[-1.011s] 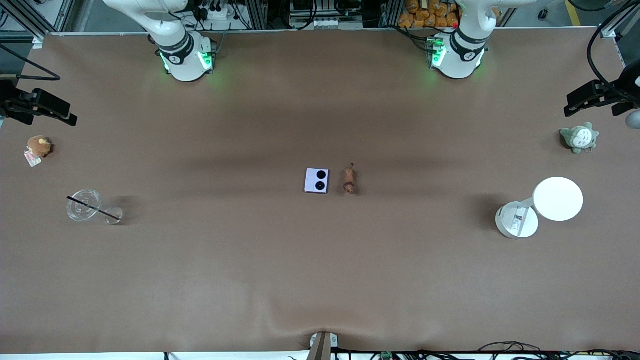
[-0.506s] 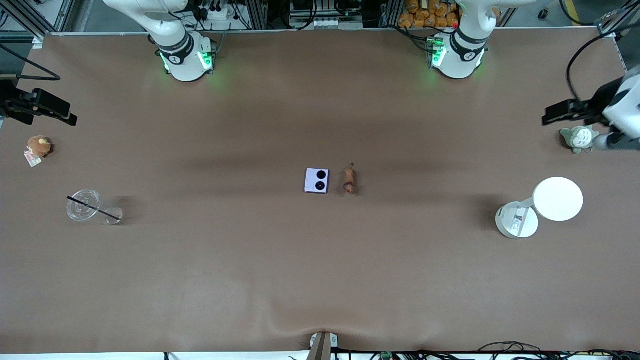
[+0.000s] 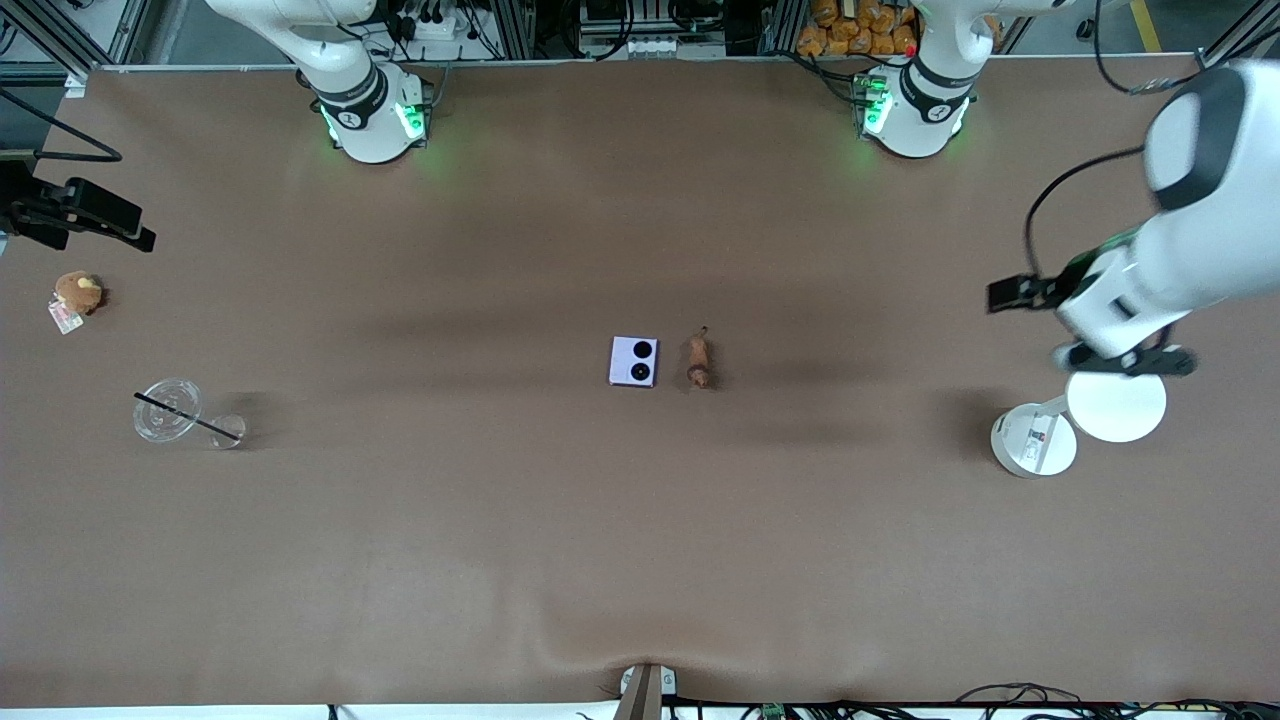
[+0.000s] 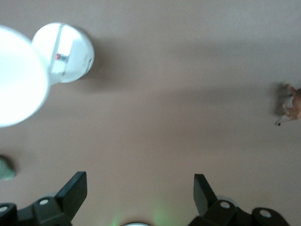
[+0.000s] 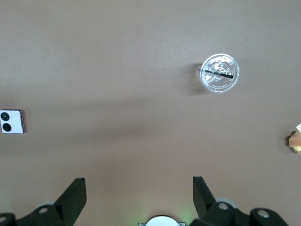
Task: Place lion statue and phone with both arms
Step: 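Reach the left gripper over the small brown lion figurine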
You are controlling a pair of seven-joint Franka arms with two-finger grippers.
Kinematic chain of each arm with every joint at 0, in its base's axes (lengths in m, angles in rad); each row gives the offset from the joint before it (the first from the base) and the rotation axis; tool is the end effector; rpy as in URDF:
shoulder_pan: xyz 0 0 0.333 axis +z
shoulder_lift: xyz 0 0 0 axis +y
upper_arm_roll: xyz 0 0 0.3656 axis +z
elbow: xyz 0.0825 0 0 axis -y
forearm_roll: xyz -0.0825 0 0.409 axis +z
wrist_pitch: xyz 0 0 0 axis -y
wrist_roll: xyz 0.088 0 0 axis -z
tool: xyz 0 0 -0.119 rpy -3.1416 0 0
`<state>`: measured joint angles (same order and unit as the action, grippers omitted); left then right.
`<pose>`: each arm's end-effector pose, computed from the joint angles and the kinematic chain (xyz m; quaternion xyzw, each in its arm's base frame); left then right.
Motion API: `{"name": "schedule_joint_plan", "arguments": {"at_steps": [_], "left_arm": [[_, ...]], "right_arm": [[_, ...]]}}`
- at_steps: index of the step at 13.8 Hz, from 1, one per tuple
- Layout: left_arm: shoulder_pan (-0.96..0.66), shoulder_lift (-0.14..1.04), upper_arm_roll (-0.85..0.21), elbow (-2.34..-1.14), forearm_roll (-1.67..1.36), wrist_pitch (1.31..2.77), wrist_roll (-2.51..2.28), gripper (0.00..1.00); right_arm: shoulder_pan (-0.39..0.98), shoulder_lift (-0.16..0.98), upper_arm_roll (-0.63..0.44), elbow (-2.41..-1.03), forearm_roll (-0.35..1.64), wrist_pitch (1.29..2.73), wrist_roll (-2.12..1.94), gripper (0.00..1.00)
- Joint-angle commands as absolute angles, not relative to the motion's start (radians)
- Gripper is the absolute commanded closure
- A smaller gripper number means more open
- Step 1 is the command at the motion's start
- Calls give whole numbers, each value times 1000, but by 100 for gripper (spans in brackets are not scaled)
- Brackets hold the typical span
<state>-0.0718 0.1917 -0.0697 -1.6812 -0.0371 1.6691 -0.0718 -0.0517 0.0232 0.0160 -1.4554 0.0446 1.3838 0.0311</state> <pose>0.6213 -0.0896 0.4993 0.9940 -0.0310 -0.1036 0.0139 0.5668 -0.0144 0.6897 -0.9982 0.0302 0.0473 0.0224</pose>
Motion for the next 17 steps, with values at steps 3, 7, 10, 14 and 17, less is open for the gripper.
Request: {"name": "schedule_joint_plan", "arguments": {"at_steps": [3,7,10,14,17], "left_arm": [[-184,320,-84,-1671,-41,1840,-187,0],[-339,405,-86,-1669,-51,1962,-334,0],[-451,460,-84,-1667,-68,2051,-486,0],[-520,555,-84,-1664,-63,2215,-538,0],[-581,607,-80,-1660,-60,2298,-606,0]], "right_arm": [[-63,11,21,-1466,48,1382,34,0],[-63,11,21,-1474,48,1381,34,0],[-61,11,21,-1476,48,1381,34,0],[-60,11,21,-1476,48,1381,34,0],[-57,12,21,-1477,48,1381,34,0]]}}
